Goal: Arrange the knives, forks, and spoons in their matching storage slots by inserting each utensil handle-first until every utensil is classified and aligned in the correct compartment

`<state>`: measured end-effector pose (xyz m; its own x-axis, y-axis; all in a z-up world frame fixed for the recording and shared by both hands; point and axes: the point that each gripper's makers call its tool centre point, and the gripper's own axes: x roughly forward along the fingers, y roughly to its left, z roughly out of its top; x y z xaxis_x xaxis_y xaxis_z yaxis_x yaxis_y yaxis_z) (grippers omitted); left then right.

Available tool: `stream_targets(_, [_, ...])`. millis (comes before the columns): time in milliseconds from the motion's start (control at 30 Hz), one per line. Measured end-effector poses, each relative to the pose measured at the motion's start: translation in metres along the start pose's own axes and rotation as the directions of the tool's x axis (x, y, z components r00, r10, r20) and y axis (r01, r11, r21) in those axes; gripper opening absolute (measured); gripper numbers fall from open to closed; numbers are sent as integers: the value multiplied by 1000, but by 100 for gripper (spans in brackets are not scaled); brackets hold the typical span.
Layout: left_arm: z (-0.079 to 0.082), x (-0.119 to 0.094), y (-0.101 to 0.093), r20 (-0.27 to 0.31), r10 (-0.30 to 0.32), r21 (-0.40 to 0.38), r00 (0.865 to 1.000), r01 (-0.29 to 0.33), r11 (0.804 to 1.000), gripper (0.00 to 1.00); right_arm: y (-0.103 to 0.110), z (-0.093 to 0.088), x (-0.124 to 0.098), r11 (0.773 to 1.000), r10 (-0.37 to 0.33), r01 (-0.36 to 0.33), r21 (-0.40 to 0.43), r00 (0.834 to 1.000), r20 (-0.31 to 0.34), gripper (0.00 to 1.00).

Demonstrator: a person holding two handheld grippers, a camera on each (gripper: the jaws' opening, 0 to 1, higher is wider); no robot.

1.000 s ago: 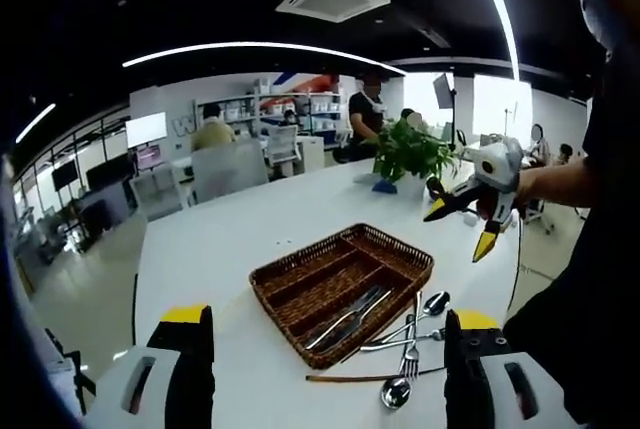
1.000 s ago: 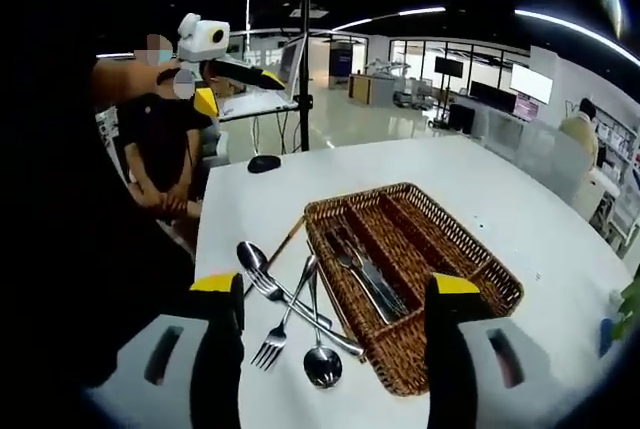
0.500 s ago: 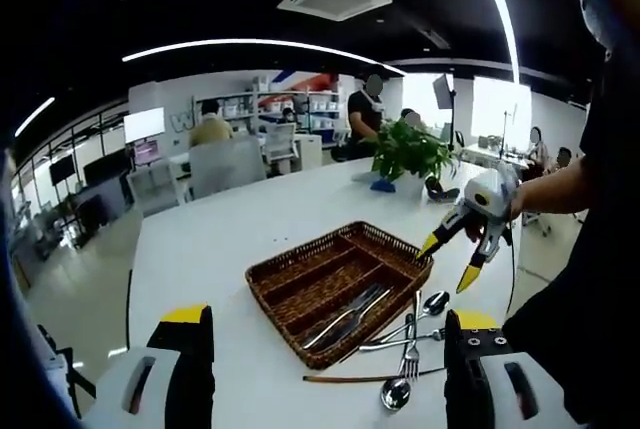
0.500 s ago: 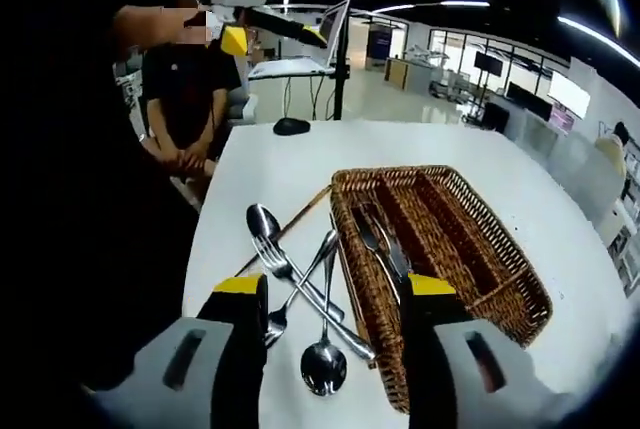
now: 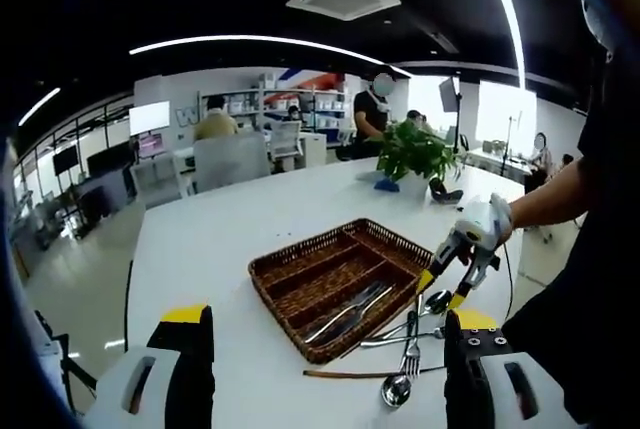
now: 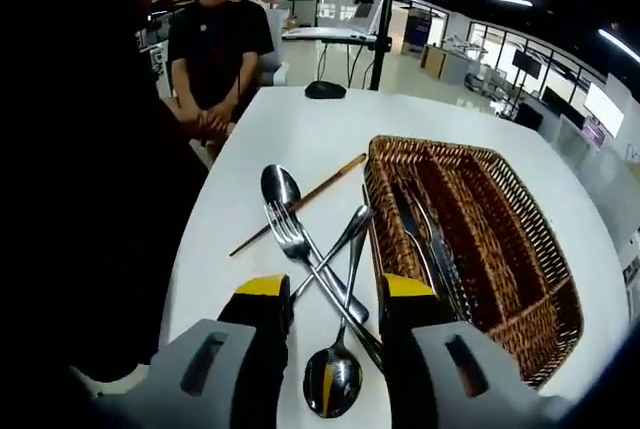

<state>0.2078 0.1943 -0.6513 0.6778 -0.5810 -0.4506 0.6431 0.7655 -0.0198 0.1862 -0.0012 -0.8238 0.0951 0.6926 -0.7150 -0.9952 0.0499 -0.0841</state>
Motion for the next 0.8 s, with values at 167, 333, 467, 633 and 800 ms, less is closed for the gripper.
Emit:
stream_targets(167, [-5,-3,2,-3,2,-11,1000,-2,1000,100,4,-11,16,999,39,-39,-24,999,-39,24])
stream_targets(333, [-10,-10,4,-11,11,-21,1000,-11,1000,100,6,-18,25,995,69,-74,-71,995,-70,16])
stream_targets(467, [-15,-15,8,-13,21,-32,1000,-21,999,100,6,-17,31,992,84,-90,-92,994,-71,14])
stream_targets(633, [-17,-18,8,-18,23,-41,1000,-24,999,100,9,-21,36,987,105,-116,-111,990,-98,7])
stream_targets(800, [-19,-19,8,-22,24,-48,999,-25,999,100,8,-24,35,982,108,-124,-142,987,-116,3])
